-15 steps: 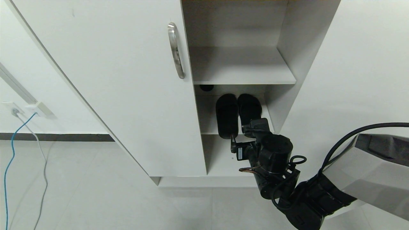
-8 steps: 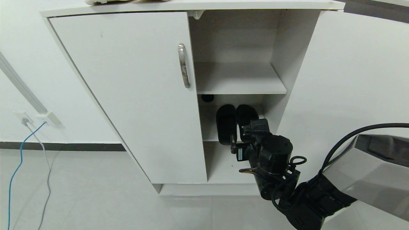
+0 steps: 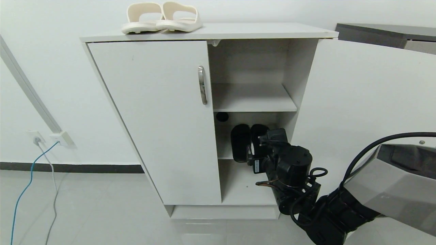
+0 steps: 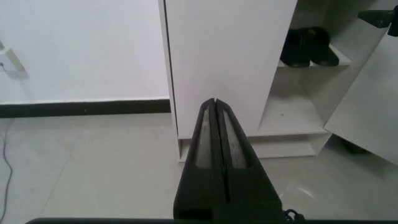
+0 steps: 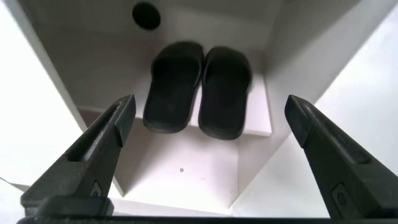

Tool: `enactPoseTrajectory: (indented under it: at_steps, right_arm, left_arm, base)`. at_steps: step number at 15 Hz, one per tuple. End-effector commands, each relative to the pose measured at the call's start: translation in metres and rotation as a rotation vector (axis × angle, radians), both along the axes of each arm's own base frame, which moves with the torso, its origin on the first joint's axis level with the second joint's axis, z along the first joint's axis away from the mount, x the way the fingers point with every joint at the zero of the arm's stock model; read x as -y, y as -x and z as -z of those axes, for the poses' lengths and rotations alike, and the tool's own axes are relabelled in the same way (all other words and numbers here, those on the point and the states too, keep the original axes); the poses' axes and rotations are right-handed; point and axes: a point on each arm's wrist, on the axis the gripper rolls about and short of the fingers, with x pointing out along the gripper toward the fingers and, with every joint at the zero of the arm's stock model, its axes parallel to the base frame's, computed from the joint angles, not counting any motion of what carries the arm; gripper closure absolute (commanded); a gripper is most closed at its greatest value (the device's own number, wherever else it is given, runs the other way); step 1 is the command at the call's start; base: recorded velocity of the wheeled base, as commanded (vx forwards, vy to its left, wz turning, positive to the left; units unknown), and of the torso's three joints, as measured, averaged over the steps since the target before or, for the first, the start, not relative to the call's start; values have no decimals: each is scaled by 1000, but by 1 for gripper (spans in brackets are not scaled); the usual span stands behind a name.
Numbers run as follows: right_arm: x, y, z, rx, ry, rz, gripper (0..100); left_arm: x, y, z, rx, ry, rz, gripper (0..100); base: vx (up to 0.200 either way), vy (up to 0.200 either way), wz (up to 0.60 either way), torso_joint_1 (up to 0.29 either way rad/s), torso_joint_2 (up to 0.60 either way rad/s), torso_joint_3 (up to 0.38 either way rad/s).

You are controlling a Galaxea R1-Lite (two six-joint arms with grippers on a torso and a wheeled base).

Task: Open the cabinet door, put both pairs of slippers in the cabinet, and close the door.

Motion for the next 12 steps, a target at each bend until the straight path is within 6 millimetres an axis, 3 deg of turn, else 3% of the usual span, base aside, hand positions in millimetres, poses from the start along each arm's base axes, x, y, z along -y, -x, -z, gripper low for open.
enactPoseTrajectory:
  at_steps: [1,5,12]
  right_arm:
    - [1,-1,2,-3,3,3,0]
    - [1,-1,1,3,-4,4,0]
    - [1,-1,1,7,-7,6,0]
  left_arm:
    - [0,0,0,-1,0,0,100]
    - [0,0,0,-1,0,0,100]
    - [0,0,0,-1,0,1,100]
  base:
    - [0,0,0,2,2,115]
    - [0,0,0,0,0,0]
    - [0,200,0,5,2,3]
